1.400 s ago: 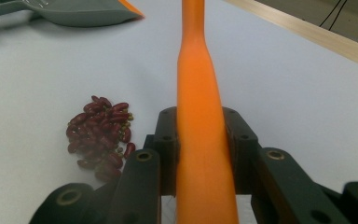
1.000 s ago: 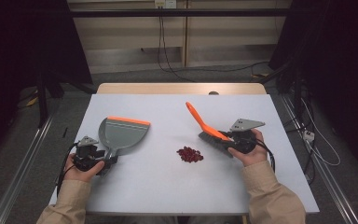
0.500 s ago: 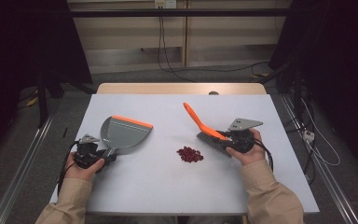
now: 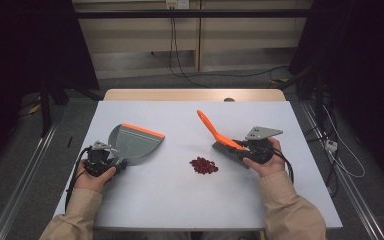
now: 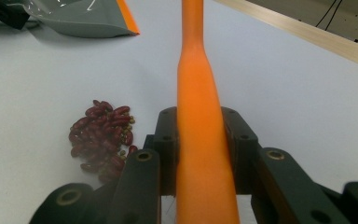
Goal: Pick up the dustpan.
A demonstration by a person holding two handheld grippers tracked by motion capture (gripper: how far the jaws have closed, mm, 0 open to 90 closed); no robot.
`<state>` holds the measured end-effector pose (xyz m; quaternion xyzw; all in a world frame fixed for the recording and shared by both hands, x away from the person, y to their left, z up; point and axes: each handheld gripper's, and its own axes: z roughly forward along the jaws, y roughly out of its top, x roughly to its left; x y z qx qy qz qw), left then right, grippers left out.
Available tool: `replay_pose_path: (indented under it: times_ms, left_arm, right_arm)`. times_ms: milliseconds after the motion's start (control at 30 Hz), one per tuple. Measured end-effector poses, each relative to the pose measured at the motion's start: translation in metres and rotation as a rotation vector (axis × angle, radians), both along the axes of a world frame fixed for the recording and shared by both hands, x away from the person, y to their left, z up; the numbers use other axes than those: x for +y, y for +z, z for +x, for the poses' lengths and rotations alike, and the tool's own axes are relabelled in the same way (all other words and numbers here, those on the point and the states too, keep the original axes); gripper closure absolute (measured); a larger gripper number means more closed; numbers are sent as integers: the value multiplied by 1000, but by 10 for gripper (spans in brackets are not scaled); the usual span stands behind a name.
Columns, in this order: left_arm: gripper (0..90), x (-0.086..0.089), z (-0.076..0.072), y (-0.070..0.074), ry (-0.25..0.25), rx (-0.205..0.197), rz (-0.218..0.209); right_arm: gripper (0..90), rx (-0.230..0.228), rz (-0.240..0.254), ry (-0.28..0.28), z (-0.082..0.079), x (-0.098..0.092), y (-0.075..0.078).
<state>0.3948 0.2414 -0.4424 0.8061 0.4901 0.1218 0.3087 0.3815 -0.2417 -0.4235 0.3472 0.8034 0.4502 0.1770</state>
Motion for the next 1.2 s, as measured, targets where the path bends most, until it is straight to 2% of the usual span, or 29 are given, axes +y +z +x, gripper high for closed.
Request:
replay_pose_path:
  times_ms: [133, 233, 433, 600, 733, 800, 867, 1000, 1133, 1200]
  left_arm:
    - [571, -3, 3, 0, -12, -6, 18]
    - [623, -5, 4, 0, -24, -7, 37]
    - [629, -2, 5, 3, -34, -1, 29]
    - [631, -2, 1, 8, -74, -10, 37]
    - [632, -3, -5, 16, -122, -22, 24]
    - [631, -4, -8, 20, -161, -31, 22]
    - [631, -7, -13, 23, -199, -25, 3]
    - [631, -12, -23, 29, -290, -15, -9]
    - [631, -17, -30, 30, -346, -12, -29]
    - [631, -20, -32, 30, -376, -21, -17]
  right_arm:
    - [713, 8, -12, 1, 2, 2, -3]
    - [713, 11, -14, 1, 1, 2, -4]
    - [713, 8, -31, 3, -3, 4, -4]
    - [712, -2, -20, -9, -4, 2, -1]
    - [713, -1, -19, -21, -5, 1, -1]
    - [713, -1, -15, -26, -5, 1, -1]
    - [713, -2, -12, -32, -4, 0, -1]
    - [713, -4, -7, -45, -5, 0, -1]
    - [713, -8, 2, -62, -4, 0, 0]
    - [713, -6, 3, -68, -4, 0, -1]
